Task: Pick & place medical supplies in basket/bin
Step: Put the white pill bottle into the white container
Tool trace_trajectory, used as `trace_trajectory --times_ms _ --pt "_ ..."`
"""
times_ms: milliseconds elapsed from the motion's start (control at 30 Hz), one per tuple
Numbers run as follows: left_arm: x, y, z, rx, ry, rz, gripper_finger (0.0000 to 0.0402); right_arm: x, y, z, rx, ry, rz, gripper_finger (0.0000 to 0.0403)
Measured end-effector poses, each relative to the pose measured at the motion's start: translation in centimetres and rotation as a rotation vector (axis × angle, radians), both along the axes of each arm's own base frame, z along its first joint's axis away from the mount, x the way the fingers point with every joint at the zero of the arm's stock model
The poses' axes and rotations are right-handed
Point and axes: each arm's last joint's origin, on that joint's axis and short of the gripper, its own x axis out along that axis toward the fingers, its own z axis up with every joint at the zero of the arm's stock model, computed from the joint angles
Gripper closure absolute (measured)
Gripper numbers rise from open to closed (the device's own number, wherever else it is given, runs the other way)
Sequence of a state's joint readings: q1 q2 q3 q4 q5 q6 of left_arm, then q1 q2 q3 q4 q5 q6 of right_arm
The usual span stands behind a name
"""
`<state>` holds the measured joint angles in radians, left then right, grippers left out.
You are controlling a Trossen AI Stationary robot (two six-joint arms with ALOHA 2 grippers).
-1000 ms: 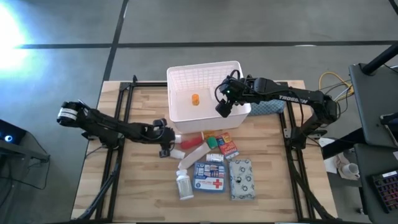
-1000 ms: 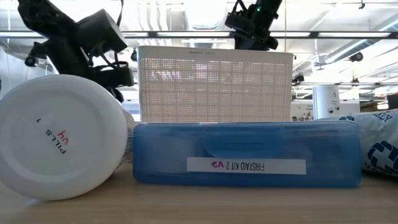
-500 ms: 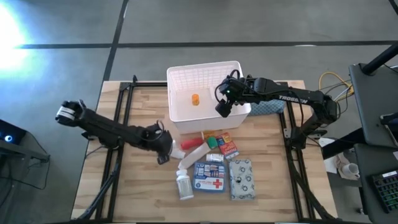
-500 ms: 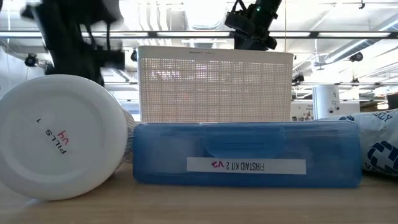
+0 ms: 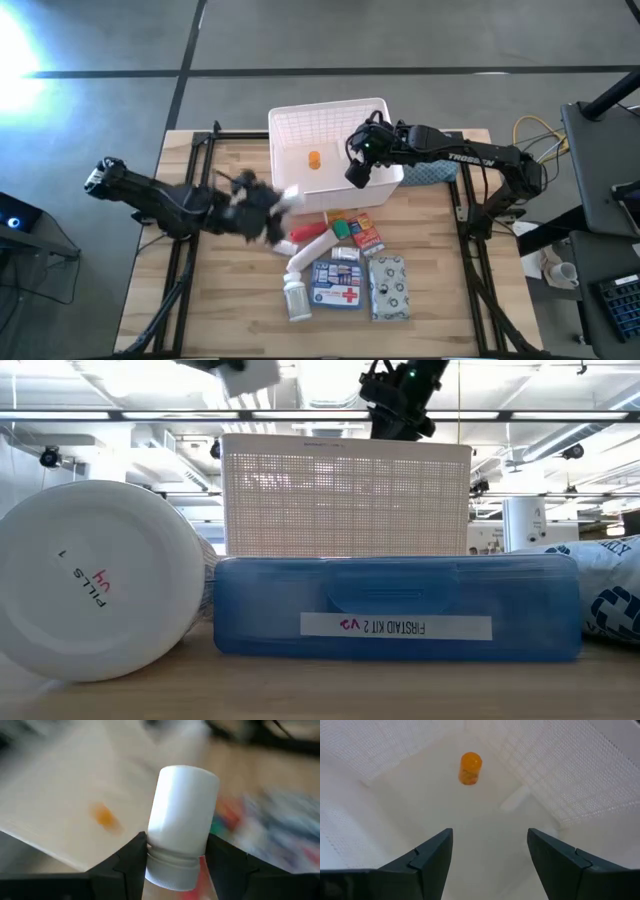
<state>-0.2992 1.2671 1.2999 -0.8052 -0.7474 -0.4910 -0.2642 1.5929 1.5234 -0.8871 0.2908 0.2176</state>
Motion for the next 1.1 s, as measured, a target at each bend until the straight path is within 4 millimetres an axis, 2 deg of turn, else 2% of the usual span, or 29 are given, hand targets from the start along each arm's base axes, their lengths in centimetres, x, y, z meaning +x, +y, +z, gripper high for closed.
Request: trace_trajectory --times_ms 67,133,233,300,367,433,533,767,933,1000,1100 --pt "0.7 2.3 1.3 0.098 -0.04 0.081 0.0231 0.1 -0.1 0.1 -0.009 -0.015 0.007 0.0156" --pt "1.4 5.2 1.8 0.078 -0.058 0.095 0.0226 0.2 -0.1 0.1 -0.012 -0.018 0.009 0.0156" --pt "2.0 10.2 1.2 -0.105 -0.088 0.008 0.0223 0.2 0.1 0.1 -0.01 -0.014 0.015 0.0156" --pt "2.1 13.0 0.5 -0.175 -0.107 0.012 0.0223 0.1 0.5 0.1 -0.007 0.001 0.026 0.0156" --pt "2.1 15.2 -0.1 -0.187 -0.105 0.081 0.0222 0.0 1.2 0.2 -0.003 0.011 0.043 0.0156" --pt "2.1 16.3 0.1 -0.17 -0.126 0.107 0.0219 -0.3 1.9 0.5 -0.001 0.012 0.055 0.0156" --pt "2.2 16.5 0.7 -0.104 -0.114 0.073 0.0199 -0.7 2.9 0.9 -0.021 0.013 0.033 0.0156" --pt "2.3 15.6 2.2 -0.003 -0.088 0.028 0.0122 -0.9 4.1 1.3 -0.059 -0.005 -0.012 0.0156" --pt "1.1 12.7 3.8 -0.078 -0.059 -0.045 0.0105 -1.0 4.3 1.2 -0.045 -0.007 -0.032 0.0156" --pt "0.5 11.3 3.7 -0.134 -0.013 -0.062 0.0105 -1.0 4.3 1.2 -0.038 -0.009 -0.041 0.0156" --pt "-0.3 9.4 2.4 -0.194 0.102 -0.083 0.0105 -0.9 4.5 1.2 -0.036 -0.016 -0.039 0.0156"
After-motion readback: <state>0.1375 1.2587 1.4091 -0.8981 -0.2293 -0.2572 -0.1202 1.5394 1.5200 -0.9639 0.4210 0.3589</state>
